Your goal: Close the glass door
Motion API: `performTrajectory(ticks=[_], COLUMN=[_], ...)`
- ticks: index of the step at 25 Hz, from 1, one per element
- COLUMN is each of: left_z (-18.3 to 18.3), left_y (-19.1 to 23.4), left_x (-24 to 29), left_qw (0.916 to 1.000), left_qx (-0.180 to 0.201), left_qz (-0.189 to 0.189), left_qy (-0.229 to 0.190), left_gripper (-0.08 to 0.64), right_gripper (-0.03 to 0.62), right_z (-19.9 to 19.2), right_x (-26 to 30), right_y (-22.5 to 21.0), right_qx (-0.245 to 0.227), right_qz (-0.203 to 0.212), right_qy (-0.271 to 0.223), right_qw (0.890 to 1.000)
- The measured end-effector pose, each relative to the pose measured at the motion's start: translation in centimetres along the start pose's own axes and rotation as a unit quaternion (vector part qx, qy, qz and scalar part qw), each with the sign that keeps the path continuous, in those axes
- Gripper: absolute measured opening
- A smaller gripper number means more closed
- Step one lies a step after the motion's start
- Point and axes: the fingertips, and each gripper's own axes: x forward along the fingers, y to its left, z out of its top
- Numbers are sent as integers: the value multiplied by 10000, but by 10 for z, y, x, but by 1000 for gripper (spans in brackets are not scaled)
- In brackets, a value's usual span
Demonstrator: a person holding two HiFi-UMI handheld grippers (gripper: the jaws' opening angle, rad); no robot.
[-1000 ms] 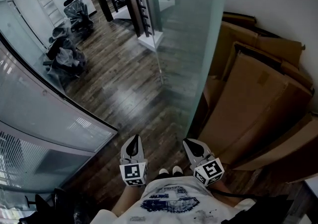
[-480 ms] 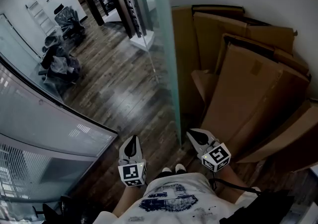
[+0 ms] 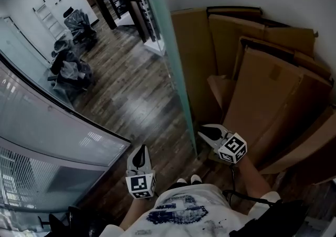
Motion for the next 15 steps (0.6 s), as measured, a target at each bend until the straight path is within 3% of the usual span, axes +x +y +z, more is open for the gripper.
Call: performTrajectory(ticks=[6,15], left_z=[-2,-4], left_y=[1,4], left_x=[-5,-3], left_qw=[10000,9999], left_qx=[19,-45], left_qz=[39,118], left_qy=[10,14], left_gripper=[2,2], right_gripper=[114,120], right_z=[14,6], right_x=[9,26], right_y=[11,0], right_qx=[-16,-145], right_qz=[414,516], right_qy=[-107,88], right_qw=[9991,9985])
